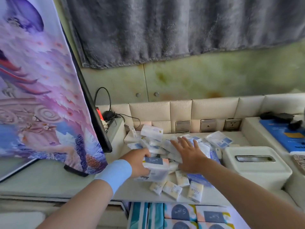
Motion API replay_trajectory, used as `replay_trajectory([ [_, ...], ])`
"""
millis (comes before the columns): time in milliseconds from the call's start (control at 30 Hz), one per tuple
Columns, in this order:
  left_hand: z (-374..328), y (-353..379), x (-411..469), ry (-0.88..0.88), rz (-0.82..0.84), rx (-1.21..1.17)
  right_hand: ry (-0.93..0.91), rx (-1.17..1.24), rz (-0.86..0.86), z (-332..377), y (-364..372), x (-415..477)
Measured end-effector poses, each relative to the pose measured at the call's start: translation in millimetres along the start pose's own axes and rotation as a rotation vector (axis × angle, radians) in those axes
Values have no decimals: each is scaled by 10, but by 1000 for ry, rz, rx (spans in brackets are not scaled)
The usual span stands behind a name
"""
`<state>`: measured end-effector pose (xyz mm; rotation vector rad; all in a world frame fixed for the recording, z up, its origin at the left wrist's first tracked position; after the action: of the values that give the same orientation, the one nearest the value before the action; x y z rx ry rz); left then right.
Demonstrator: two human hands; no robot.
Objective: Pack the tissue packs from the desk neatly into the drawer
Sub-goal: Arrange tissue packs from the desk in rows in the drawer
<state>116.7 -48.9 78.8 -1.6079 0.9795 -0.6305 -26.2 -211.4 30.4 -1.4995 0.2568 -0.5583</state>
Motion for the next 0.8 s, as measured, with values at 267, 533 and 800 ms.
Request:
replay_trajectory([
  [267,-153,-261,112,87,-211,-154,-101,320,-158,484,-329,67],
  [533,-373,-178,55,204,-118,-112,14,435,-250,314,-571,-130],
  [800,-742,-96,-251,228,-92,-214,48,445,-329,188,-756,-802],
])
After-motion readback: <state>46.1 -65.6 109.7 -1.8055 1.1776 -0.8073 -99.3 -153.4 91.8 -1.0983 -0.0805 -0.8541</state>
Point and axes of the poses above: each hand's wrist, its own x-axis towards the middle knuckle, its own y-axis out of the palm, z = x × y, the point moved 6 cm from there along x, towards the middle knuckle, and after that the axes turned 12 degrees about -z, right-handed, at the moved point
